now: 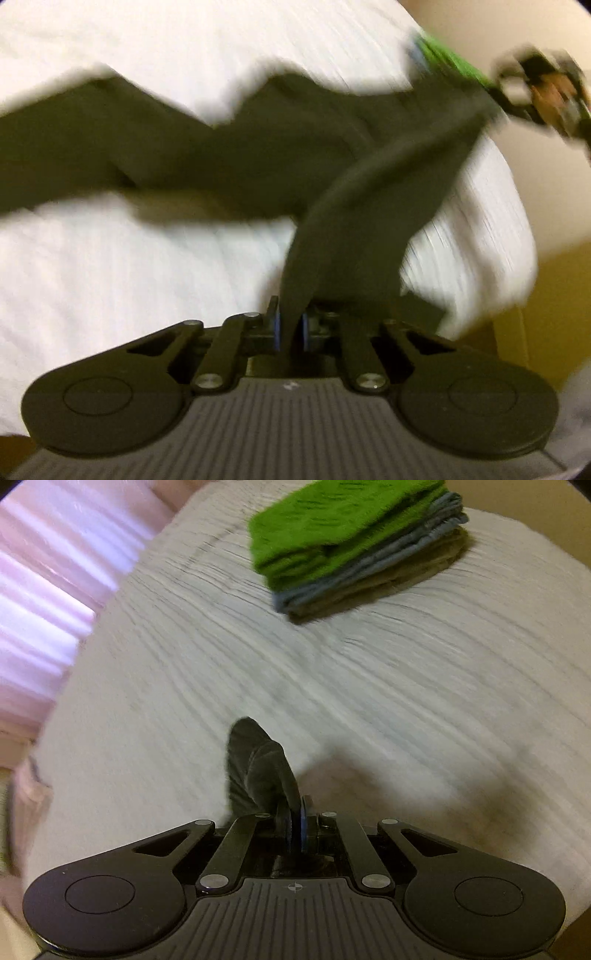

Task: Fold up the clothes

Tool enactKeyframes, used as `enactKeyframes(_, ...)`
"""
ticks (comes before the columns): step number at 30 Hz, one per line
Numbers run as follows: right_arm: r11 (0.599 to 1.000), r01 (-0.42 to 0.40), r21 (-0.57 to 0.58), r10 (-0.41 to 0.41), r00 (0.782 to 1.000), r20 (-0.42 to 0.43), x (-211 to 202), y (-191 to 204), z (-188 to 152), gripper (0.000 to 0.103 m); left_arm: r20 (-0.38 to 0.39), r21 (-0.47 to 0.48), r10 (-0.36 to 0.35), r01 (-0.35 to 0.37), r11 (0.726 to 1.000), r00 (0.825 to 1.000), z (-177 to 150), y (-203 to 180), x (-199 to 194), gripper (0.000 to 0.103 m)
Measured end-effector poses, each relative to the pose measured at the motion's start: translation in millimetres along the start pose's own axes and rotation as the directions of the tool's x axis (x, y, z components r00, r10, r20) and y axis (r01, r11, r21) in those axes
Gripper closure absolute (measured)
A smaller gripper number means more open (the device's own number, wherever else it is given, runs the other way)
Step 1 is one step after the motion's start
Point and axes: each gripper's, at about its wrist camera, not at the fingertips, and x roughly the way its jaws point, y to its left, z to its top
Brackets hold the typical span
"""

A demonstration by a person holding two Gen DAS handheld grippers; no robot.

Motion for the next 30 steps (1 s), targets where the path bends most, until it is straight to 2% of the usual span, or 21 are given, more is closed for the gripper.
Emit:
enactKeyframes(2, 0.996, -0.082, 0.021, 0.082, 0.997, -0.003, -8.7, 23.2, 1.0, 0.101, 0.089, 0.040, 0.101, -0.105, 0.994, 0.991, 44.0, 13.7, -33.6, 0.094)
enactKeyframes(4, 0.985, -0.169, 0.029, 0.169, 0.986, 0.000, -15.3, 54.0, 1.1, 0.101, 0.182, 0.071, 0.196, -0.212, 0.975, 0.964, 87.9, 27.3, -67.1, 0.094)
enactKeyframes(6, 0.965, -0.261, 0.019, 0.260, 0.965, 0.025, -24.5, 90.5, 0.3, 0.101, 0.275, 0.091, 0.283, -0.318, 0.944, 0.919, 131.9, 41.0, -100.7, 0.094)
enactKeyframes(7, 0.949, -0.316, 0.013, 0.315, 0.948, 0.048, -32.2, 110.4, 2.2, 0.101, 0.328, 0.097, 0.322, -0.371, 0.924, 0.888, 153.2, 43.4, -120.0, 0.094)
enactKeyframes(8, 0.928, -0.372, 0.007, 0.370, 0.926, 0.071, -40.8, 131.0, 4.5, 0.101, 0.388, 0.099, 0.356, -0.423, 0.901, 0.850, 173.8, 41.1, -142.1, 0.094)
enactKeyframes(10, 0.871, -0.492, 0.000, 0.489, 0.865, 0.116, -64.3, 167.6, 10.9, 0.101, 0.503, 0.093, 0.413, -0.523, 0.847, 0.759, 214.9, 36.5, -186.4, 0.094)
enactKeyframes(11, 0.831, -0.556, -0.015, 0.552, 0.820, 0.148, -81.3, 186.3, 13.7, 0.101, 0.541, 0.089, 0.427, -0.554, 0.828, 0.725, 224.2, 32.6, -201.0, 0.093)
enactKeyframes(13, 0.756, -0.651, -0.074, 0.649, 0.728, 0.224, -117.1, 209.2, 18.5, 0.101, 0.580, 0.089, 0.430, -0.579, 0.811, 0.692, 218.6, 21.0, -214.4, 0.093)
enactKeyframes(16, 0.633, -0.753, -0.182, 0.762, 0.563, 0.321, -175.4, 222.3, 18.3, 0.101, 0.636, 0.086, 0.432, -0.614, 0.784, 0.640, 210.2, 3.7, -234.6, 0.092)
enactKeyframes(17, 0.612, -0.761, -0.215, 0.777, 0.530, 0.339, -190.3, 220.1, 16.0, 0.101, 0.653, 0.084, 0.431, -0.626, 0.775, 0.622, 207.4, -2.0, -241.3, 0.092)
enactKeyframes(19, 0.617, -0.740, -0.268, 0.776, 0.515, 0.365, -209.9, 203.0, 7.1, 0.101, 0.688, 0.080, 0.429, -0.649, 0.757, 0.585, 201.8, -13.6, -254.7, 0.090)
enactKeyframes(20, 0.630, -0.723, -0.284, 0.769, 0.526, 0.364, -213.9, 188.4, 1.9, 0.101, 0.705, 0.077, 0.427, -0.660, 0.747, 0.566, 199.0, -19.3, -261.4, 0.089)
enactKeyframes(21, 0.651, -0.704, -0.283, 0.754, 0.555, 0.352, -213.0, 170.2, -4.2, 0.101, 0.721, 0.074, 0.425, -0.671, 0.738, 0.547, 196.2, -25.1, -268.1, 0.088)
enactKeyframes(22, 0.694, -0.671, -0.260, 0.717, 0.612, 0.334, -206.4, 146.2, -12.4, 0.101, 0.696, 0.073, 0.443, -0.669, 0.740, 0.565, 183.9, -24.9, -261.7, 0.087)
enactKeyframes(24, 0.787, -0.581, -0.206, 0.616, 0.734, 0.286, -189.8, 94.3, -30.5, 0.101, 0.542, 0.069, 0.507, -0.637, 0.768, 0.670, 139.2, -11.7, -221.1, 0.083)
enactKeyframes(25, 0.846, -0.501, -0.180, 0.532, 0.808, 0.251, -177.4, 66.2, -40.1, 0.101, 0.457, 0.064, 0.530, -0.621, 0.781, 0.714, 116.8, -5.1, -200.8, 0.079)
enactKeyframes(26, 0.912, -0.384, -0.145, 0.408, 0.888, 0.211, -162.5, 35.6, -50.0, 0.100, 0.367, 0.057, 0.547, -0.605, 0.794, 0.753, 94.5, 1.5, -180.4, 0.074)
enactKeyframes(27, 0.962, -0.249, -0.112, 0.266, 0.950, 0.166, -147.2, 4.3, -60.0, 0.082, 0.274, 0.048, 0.557, -0.590, 0.806, 0.784, 72.1, 8.1, -160.1, 0.073)
enactKeyframes(28, 0.988, -0.140, -0.060, 0.147, 0.982, 0.121, -135.0, -27.7, -69.5, 0.041, 0.179, 0.037, 0.560, -0.575, 0.818, 0.809, 49.7, 14.7, -139.8, 0.073)
enactKeyframes(29, 0.999, -0.038, -0.004, 0.038, 0.997, 0.071, -123.9, -60.2, -79.0, 0.028, 0.103, 0.018, 0.569, -0.573, 0.819, 0.816, 30.8, 20.6, -126.1, 0.073)
enactKeyframes(30, 0.999, 0.026, 0.033, -0.027, 0.999, 0.044, -117.9, -85.7, -86.4, 0.026, 0.050, -0.010, 0.586, -0.587, 0.810, 0.809, 15.6, 25.8, -119.6, 0.073)
